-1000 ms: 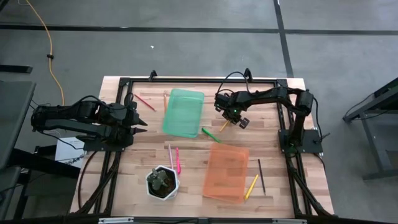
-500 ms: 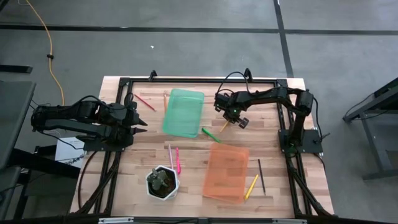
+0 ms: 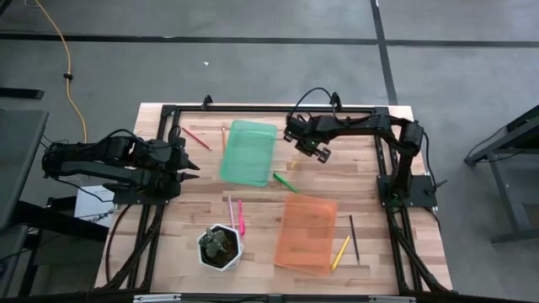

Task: Sort pens & pencils
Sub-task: Put the yellow pencil into the green bin

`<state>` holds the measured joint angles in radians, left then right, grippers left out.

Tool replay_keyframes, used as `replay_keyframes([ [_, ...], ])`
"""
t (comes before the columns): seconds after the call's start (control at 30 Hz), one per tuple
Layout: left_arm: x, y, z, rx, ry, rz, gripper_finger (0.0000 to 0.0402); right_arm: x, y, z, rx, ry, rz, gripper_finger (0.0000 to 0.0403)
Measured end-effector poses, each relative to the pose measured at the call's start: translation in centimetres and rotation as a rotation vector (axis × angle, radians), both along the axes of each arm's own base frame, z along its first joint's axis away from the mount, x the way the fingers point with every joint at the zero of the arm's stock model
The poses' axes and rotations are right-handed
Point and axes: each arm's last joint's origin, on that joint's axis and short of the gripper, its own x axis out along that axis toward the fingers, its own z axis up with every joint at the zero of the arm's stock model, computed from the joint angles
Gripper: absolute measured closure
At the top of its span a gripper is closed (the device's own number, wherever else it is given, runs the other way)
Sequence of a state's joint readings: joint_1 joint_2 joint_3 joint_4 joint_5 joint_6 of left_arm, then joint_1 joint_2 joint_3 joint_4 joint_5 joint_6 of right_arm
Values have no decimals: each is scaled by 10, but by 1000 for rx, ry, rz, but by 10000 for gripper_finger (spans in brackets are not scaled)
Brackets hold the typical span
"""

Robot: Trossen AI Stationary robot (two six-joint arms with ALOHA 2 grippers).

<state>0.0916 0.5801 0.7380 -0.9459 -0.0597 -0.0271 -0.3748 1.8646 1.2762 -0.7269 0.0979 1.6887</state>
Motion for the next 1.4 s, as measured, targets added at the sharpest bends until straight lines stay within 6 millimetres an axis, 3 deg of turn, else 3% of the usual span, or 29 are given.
replay_keyframes([
  [0.47, 0, 0, 0, 16, 3, -16, 293, 14, -5, 45, -108, 16, 165, 400],
  [0.87, 0, 0, 0, 16, 3, -16, 293, 33, 9, 83, -204, -36, 313, 400],
  [1.23, 0, 0, 0, 15, 3, -16, 293, 52, 29, 91, -279, -153, 356, 400],
  [1.4, 0, 0, 0, 15, 3, -15, 293, 69, 31, 82, -309, -227, 363, 400],
])
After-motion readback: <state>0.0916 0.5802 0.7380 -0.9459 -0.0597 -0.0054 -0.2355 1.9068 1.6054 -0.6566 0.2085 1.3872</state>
